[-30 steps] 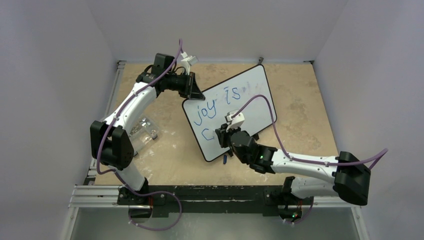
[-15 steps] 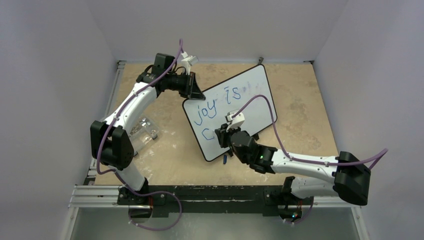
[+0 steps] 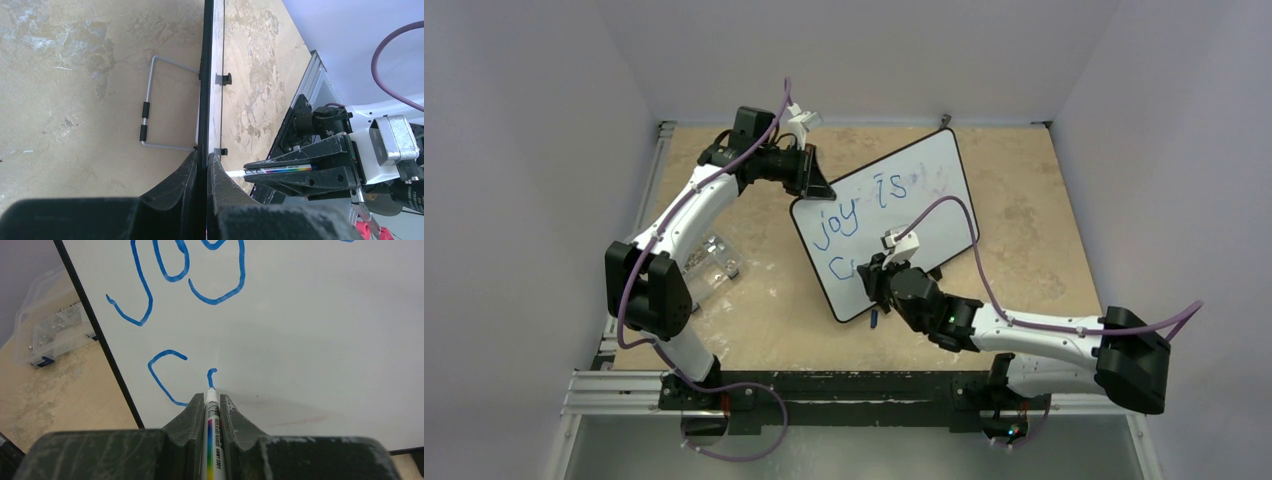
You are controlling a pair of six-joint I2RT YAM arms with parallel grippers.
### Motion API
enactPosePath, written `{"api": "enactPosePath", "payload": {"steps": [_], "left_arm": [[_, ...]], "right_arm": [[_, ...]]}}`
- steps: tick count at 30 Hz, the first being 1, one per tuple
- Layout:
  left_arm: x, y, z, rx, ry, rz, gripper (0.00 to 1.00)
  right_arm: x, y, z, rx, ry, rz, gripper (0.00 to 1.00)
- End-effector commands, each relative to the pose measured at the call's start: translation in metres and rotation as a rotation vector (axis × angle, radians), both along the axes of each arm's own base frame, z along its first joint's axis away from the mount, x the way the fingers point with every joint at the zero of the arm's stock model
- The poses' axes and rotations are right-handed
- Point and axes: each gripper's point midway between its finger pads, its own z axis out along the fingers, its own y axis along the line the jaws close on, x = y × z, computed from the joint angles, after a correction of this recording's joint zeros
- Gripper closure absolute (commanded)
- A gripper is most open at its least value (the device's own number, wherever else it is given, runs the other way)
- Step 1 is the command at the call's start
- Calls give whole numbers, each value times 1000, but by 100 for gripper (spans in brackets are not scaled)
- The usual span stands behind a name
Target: Write a sentence on the whiteboard
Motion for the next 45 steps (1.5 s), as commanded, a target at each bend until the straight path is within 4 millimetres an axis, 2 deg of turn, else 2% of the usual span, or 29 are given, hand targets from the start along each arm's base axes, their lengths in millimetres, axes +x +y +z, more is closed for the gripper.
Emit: {"api": "enactPosePath", "payload": {"steps": [1, 10, 17, 30, 45], "left_arm": [[9, 0, 20, 14, -126, 19, 100], [8, 0, 20, 14, -128, 17, 100], [8, 0, 20, 16, -127, 17, 100], [8, 0, 20, 16, -130, 17, 100], [7, 0, 21, 17, -131, 16, 100]], "right_arm": [[-1, -8, -4, 5, 15, -31, 100], [3, -18, 2, -3, 9, -82, 100], [7, -18, 13, 2, -16, -101, 100], [19, -11, 38, -18, -71, -120, 100], [23, 4, 47, -16, -89, -89, 100]]}}
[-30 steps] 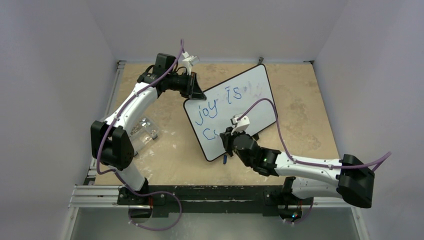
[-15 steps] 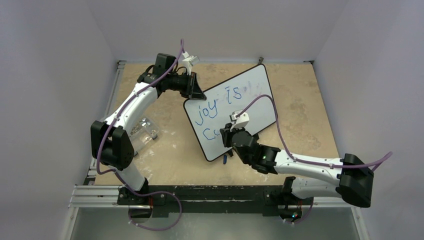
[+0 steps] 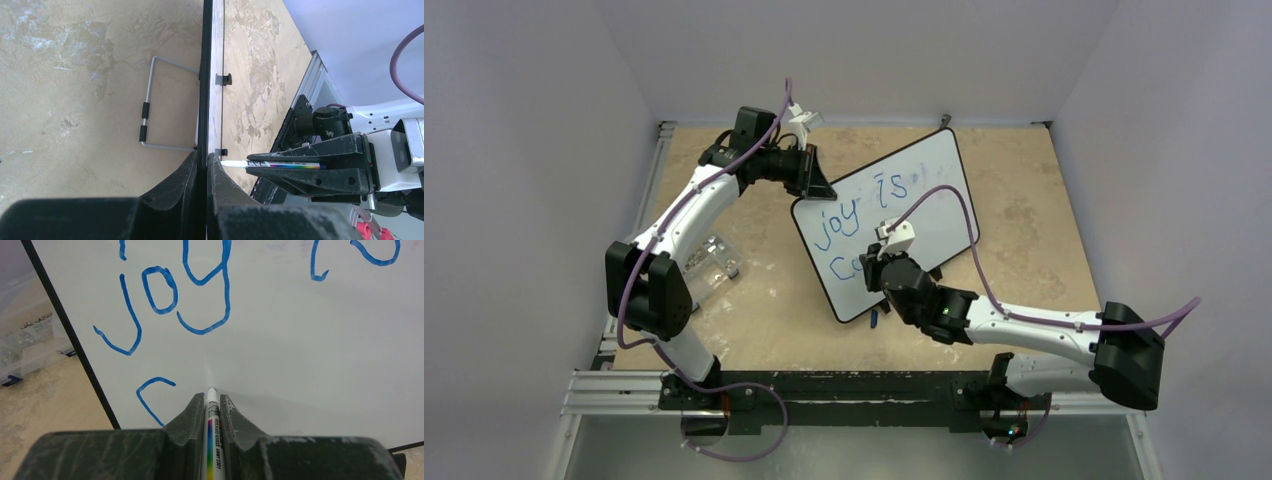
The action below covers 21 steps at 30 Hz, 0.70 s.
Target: Write a sentence on the whiteboard
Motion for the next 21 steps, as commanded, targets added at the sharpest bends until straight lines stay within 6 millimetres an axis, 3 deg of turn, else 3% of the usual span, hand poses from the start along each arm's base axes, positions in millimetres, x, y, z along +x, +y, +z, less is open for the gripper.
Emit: {"api": "enactPosePath", "payload": {"steps": [1, 16, 21], "left_arm": [[7, 2, 21, 14, -128, 15, 100], [7, 3, 21, 17, -131, 17, 100], [7, 3, 21, 19, -133, 20, 100]], "right_arm": [[7, 10, 32, 70, -54, -6, 100], [6, 12, 17, 54, -31, -2, 100], [9, 3, 11, 24, -20, -49, 100]]}}
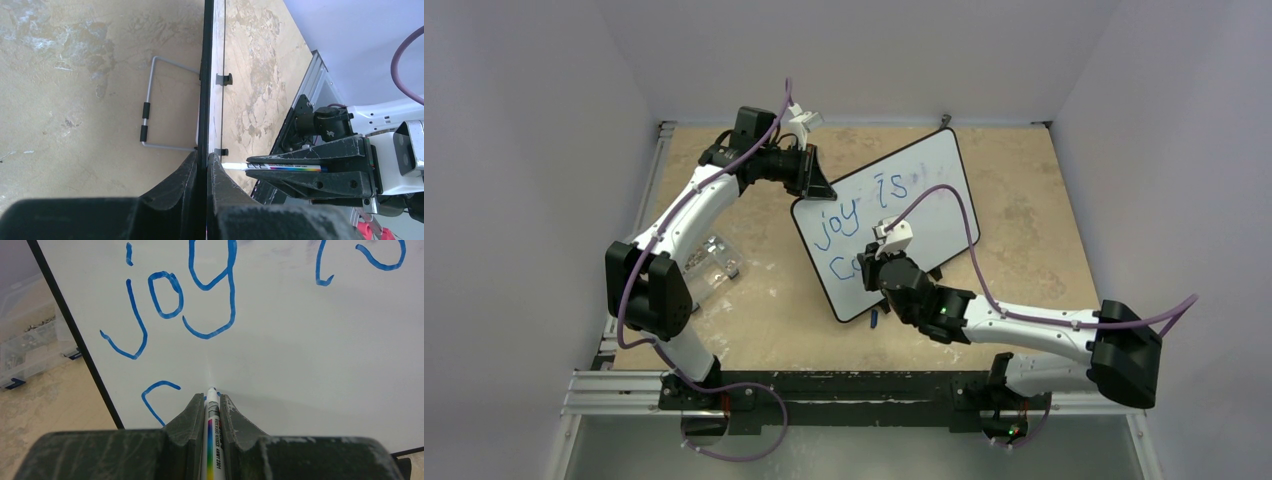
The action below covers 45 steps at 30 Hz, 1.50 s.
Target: Write a sentence on the whiteboard
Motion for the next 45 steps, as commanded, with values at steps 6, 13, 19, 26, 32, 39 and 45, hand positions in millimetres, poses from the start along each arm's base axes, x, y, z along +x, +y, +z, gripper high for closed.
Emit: {"api": "enactPosePath", "payload": {"steps": [6, 13, 19, 26, 32, 39, 45], "left_arm": [[7, 3, 21, 18, -131, 20, 100], [6, 3, 22, 19, -135, 20, 100], [6, 3, 22, 19, -135, 21, 100], [6, 4, 22, 20, -137, 21, 100], [6, 4, 23, 19, -138, 21, 100], [6, 4, 23, 21, -140, 21, 100], [6, 4, 23, 21, -140, 22, 100]], "right_arm": [[8, -12, -2, -19, 14, -103, 100], [5, -18, -15, -47, 45, -118, 100], [-1, -14, -24, -45, 79, -85, 100], [-5, -12, -28, -47, 94, -58, 100], [-8, -5, -27, -36, 105, -16, 100], [-11, -4, -30, -46, 122, 2, 100], [-14, 0, -31, -40, 136, 24, 100]]}}
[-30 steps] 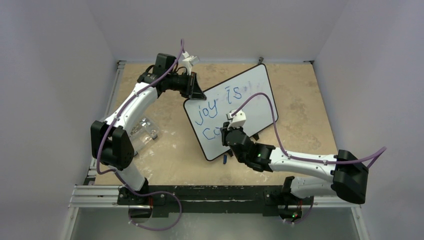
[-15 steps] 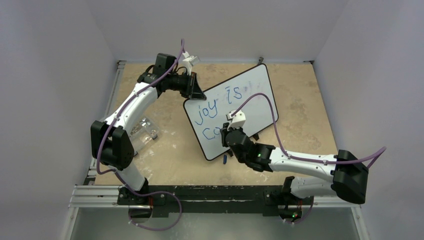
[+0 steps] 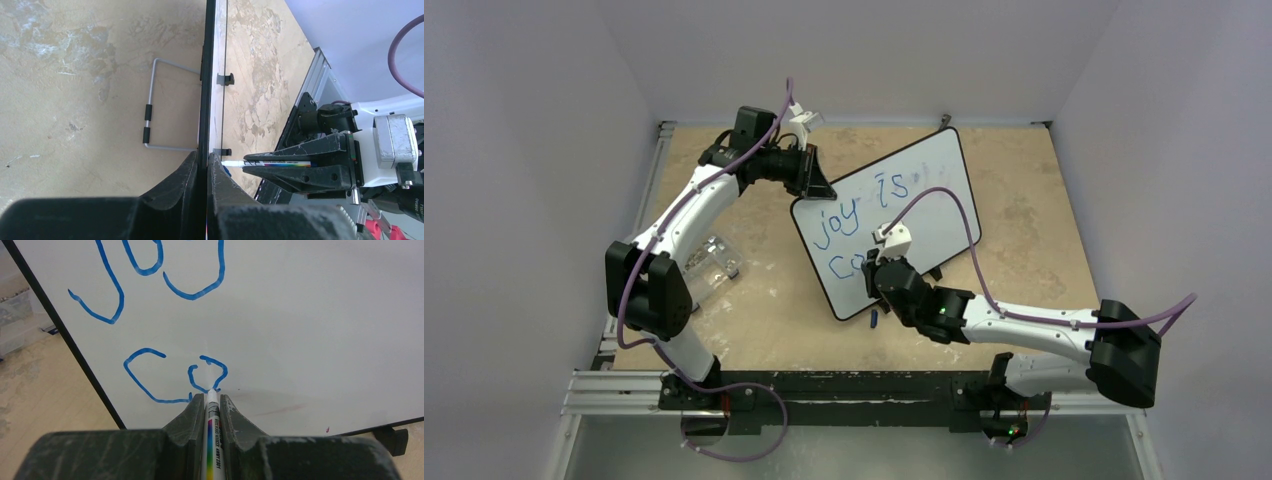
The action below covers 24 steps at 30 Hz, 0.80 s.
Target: Write a sentence on the whiteboard
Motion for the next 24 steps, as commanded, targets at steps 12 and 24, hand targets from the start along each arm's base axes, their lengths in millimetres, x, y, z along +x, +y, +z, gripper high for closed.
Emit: {"api": "enactPosePath", "payload": {"steps": [12, 24], "left_arm": [[5, 4, 22, 20, -112, 37, 100], [5, 5, 22, 24, -116, 39, 100]], "right_arm": [[-9, 11, 50, 124, -24, 81, 100], [14, -15, 93, 127, -146, -48, 100]]}}
